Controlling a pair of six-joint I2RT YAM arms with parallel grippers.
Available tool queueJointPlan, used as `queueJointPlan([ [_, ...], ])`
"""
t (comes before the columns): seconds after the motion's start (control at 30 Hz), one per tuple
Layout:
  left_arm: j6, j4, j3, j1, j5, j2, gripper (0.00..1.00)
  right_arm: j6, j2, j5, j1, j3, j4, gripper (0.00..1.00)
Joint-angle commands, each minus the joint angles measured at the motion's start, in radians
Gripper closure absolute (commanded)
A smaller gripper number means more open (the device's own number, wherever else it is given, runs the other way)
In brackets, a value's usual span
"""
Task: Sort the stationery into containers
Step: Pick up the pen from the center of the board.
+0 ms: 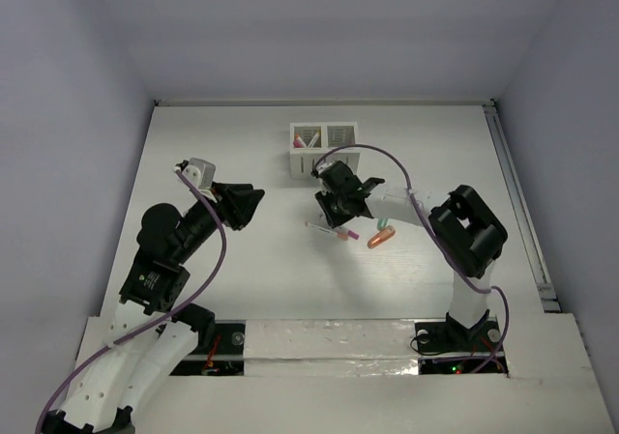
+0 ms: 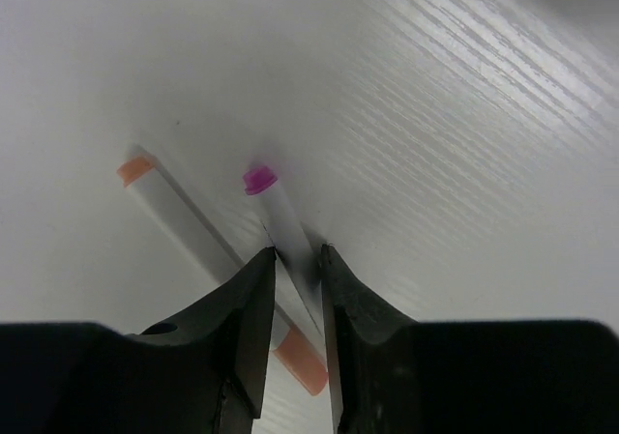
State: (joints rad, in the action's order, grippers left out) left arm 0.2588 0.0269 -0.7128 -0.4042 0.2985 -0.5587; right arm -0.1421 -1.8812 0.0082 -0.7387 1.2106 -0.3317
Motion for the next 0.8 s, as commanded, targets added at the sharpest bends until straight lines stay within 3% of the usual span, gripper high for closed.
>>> queueJointPlan([
  [0.0,-0.006,-0.036,-0.002,-0.004,-0.013,0.011,0.68,0.01,-0.025,0.097,-0.019,0.055,-0.035,0.7],
  [0.07,-0.006,-0.036,-0.001,-0.004,-0.009,0.003,0.68,0.016,-0.039,0.122,-0.028,0.064,-0.036,0.75],
  [0.2,-0.006,-0.038,0.0,-0.004,-0.012,0.016,0.68,0.01,-0.05,0.188,-0.039,0.07,-0.027,0.98],
  [0.43,-0.004,-0.033,0.0,-0.004,-0.035,0.009,0.68,-0.005,0.132,0.21,-0.039,0.006,0.115,1.0],
  [0.6,0.019,0.051,-0.02,-0.004,-0.266,-0.007,0.64,-0.004,0.289,0.21,-0.039,-0.005,0.29,1.0],
  [0.67,0.023,0.051,-0.024,0.007,-0.276,0.011,0.56,-0.01,0.298,0.233,-0.039,0.006,0.41,1.0],
  [0.7,0.023,0.05,-0.025,0.007,-0.275,0.016,0.46,-0.01,0.291,0.248,-0.039,0.013,0.446,1.0],
  [0.77,0.022,0.057,-0.027,0.007,-0.274,0.011,0.35,-0.005,0.266,0.271,-0.039,0.046,0.566,1.0],
])
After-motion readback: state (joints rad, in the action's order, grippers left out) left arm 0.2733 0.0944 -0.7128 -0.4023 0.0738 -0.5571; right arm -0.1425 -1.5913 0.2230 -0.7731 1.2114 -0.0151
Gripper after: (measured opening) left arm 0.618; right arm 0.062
